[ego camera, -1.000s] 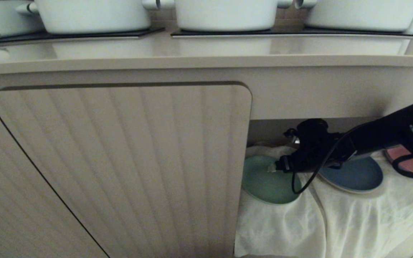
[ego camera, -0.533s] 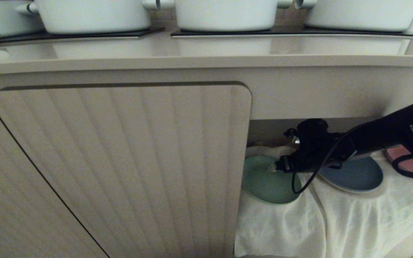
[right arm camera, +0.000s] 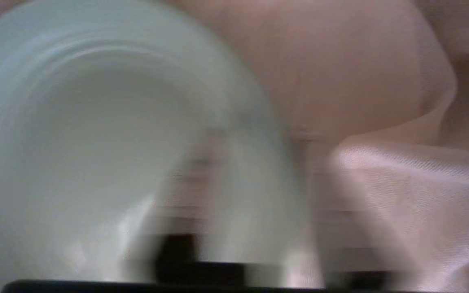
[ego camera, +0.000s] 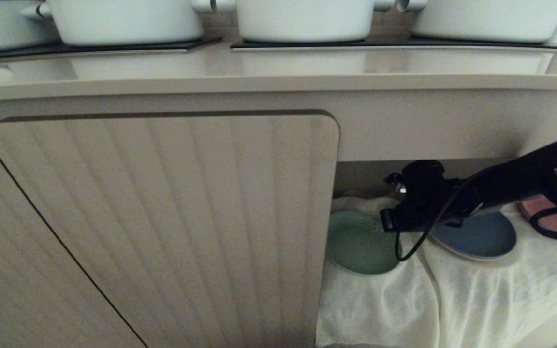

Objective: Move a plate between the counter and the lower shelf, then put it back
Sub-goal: Pick up the plate in the cupboard

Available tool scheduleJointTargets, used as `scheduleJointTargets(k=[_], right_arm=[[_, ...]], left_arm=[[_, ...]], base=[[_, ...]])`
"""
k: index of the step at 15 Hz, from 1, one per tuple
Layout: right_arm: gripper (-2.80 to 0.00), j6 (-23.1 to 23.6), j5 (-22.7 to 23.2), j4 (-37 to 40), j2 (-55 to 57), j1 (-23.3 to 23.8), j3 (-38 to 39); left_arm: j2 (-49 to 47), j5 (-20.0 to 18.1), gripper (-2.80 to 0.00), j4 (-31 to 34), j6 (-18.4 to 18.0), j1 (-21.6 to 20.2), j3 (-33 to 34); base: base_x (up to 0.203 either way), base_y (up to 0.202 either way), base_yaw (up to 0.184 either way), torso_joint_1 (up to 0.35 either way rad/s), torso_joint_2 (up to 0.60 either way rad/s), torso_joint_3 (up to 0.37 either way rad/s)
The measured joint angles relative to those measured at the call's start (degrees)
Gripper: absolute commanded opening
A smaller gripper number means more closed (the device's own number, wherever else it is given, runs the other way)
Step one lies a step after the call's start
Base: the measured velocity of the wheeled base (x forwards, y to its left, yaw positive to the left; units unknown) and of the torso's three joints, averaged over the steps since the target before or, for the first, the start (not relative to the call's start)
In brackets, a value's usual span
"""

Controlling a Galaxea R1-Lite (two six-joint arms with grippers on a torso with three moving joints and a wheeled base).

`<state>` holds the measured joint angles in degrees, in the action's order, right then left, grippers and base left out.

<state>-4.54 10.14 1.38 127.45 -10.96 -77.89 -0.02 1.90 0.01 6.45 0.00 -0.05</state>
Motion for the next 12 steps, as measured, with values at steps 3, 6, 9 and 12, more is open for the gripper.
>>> scheduleJointTargets(k=[3,6,9,12], right_arm=[[-2.80,-0.01,-0.03,-0.06,-0.11,-0.04,0.10],[-2.80,-0.01,-0.03,-0.01,-0.11,-0.06,0.10],[-2.80,-0.04,-0.02,0.10,-0.16,-0.04,0.15],[-2.80,-0.04,-0.01,0.90,-0.88,0.07,1.09]], left_arm=[[0.00,-0.01,-2.80,0.02,0.03,0.00,0.02],[0.00,0.00,-2.80,-0.01,-0.01,0.00,0.02],[0.00,-0.01,-2.80,-0.01,-0.01,0.00,0.02],[0.00,0.00,-2.80,-0.01,0.00,0.00,0.02]], base=[[0.000,0.000,0.000,0.000,0.00,0.000],[0.000,0.000,0.000,0.000,0.00,0.000],[0.000,0.000,0.000,0.000,0.00,0.000],[0.000,0.000,0.000,0.000,0.00,0.000]])
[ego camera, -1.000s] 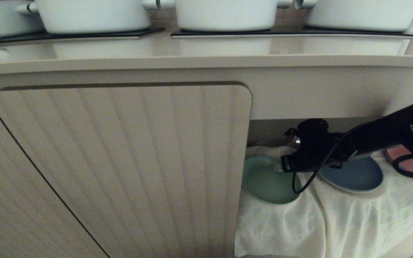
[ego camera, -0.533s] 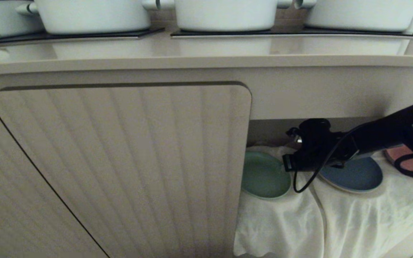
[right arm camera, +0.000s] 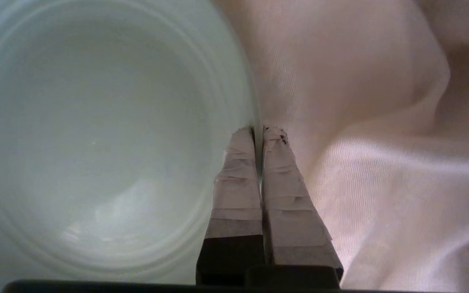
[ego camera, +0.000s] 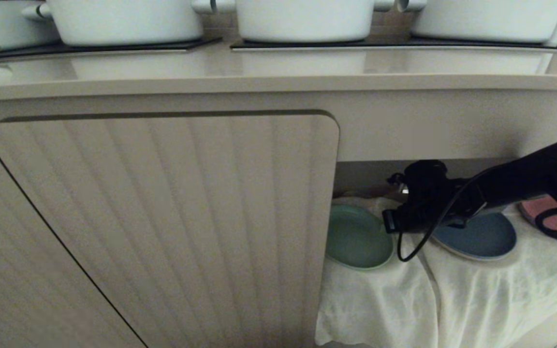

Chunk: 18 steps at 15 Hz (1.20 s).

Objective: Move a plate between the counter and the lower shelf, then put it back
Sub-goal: Pick up the plate in the cupboard

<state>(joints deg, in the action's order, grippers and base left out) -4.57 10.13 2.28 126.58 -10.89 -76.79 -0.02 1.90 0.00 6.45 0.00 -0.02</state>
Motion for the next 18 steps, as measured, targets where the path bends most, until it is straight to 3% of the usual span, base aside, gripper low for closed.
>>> scheduleJointTargets(k=[8,18], right_arm=[[-2.80,0.04,0.06,0.22,-4.48,0.00,6.64],[-2.80,0.14,0.06,0.14,-8.54,0.00,9.67]], left_arm=[[0.00,0.00,-2.80,0.02,-0.02,0.00,0.00],[0.00,0.00,-2.80,0.00,-0.01,0.00,0.00]], base=[[0.000,0.000,0.000,0.000,0.00,0.000],[0.000,0.000,0.000,0.000,0.00,0.000]])
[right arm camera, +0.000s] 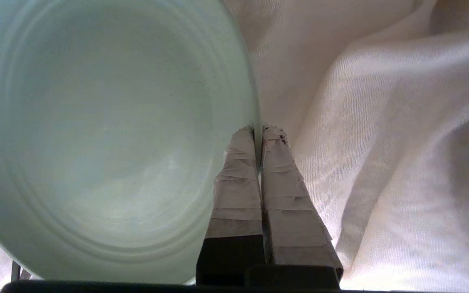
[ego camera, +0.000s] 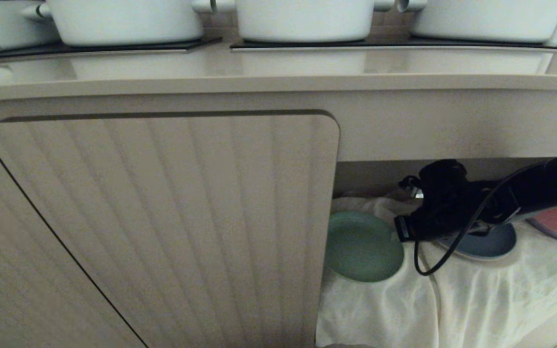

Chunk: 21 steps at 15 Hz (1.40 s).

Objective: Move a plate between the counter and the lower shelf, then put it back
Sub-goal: Pick up the plate in the cupboard

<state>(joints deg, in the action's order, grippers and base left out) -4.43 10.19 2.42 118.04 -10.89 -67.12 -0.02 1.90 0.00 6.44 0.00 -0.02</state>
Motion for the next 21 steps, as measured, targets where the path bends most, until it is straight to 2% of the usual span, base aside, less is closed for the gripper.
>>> scheduleJointTargets(k=[21], right_arm=[[-2.80,0.05,0.26,0.02,-12.21,0.00,13.92]], left_arm=[[0.00,0.00,-2.80,0.00,0.00,0.00,0.00]], base=[[0.000,0.000,0.000,0.000,0.00,0.000]])
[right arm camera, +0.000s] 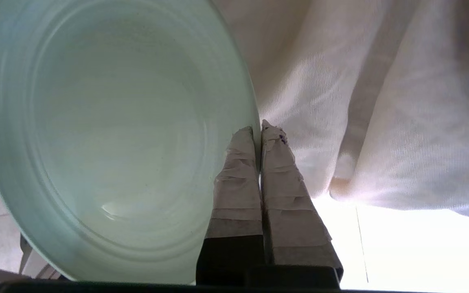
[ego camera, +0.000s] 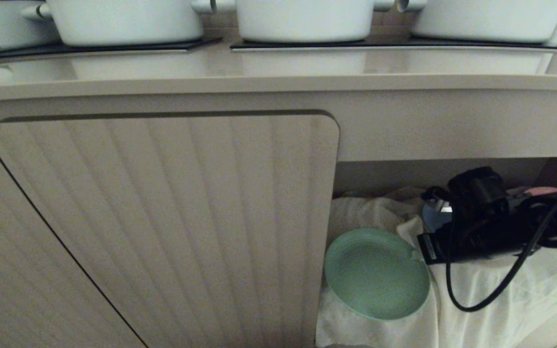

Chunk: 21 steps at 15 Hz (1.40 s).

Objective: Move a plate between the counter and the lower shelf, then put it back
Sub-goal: Pick up the plate in the cupboard, then put the plate

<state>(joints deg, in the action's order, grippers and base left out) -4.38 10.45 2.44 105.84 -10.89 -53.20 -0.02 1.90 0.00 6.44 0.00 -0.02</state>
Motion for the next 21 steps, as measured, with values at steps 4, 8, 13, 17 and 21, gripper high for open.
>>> scheduleJointTargets(k=[4,8,13,17,21], right_arm=[[-2.80,0.02,0.07,-0.08,-2.52,-0.05,2.50],[-2.80,-0.02,0.29,-0.13,-5.30,-0.07,5.27],[-2.80,-0.50,0.37,-0.13,-8.86,-0.09,8.35],[-2.80,-0.79,0.38,0.00,-11.81,0.00,10.68],[-2.80,-1.65,0.40,0.06,-14.35,-0.07,12.34]], left_arm=[[0.00,-0.01,-2.80,0.00,0.01,0.00,0.00],[0.00,0.00,-2.80,0.00,0.00,0.00,0.00],[0.00,0.00,-2.80,0.00,0.00,0.00,0.00],[0.00,-0.01,-2.80,0.02,0.00,0.00,0.00],[0.00,0.00,-2.80,0.00,0.01,0.00,0.02]], base=[[0.000,0.000,0.000,0.000,0.00,0.000],[0.000,0.000,0.000,0.000,0.00,0.000],[0.000,0.000,0.000,0.000,0.00,0.000],[0.000,0.000,0.000,0.000,0.00,0.000],[0.000,0.000,0.000,0.000,0.00,0.000]])
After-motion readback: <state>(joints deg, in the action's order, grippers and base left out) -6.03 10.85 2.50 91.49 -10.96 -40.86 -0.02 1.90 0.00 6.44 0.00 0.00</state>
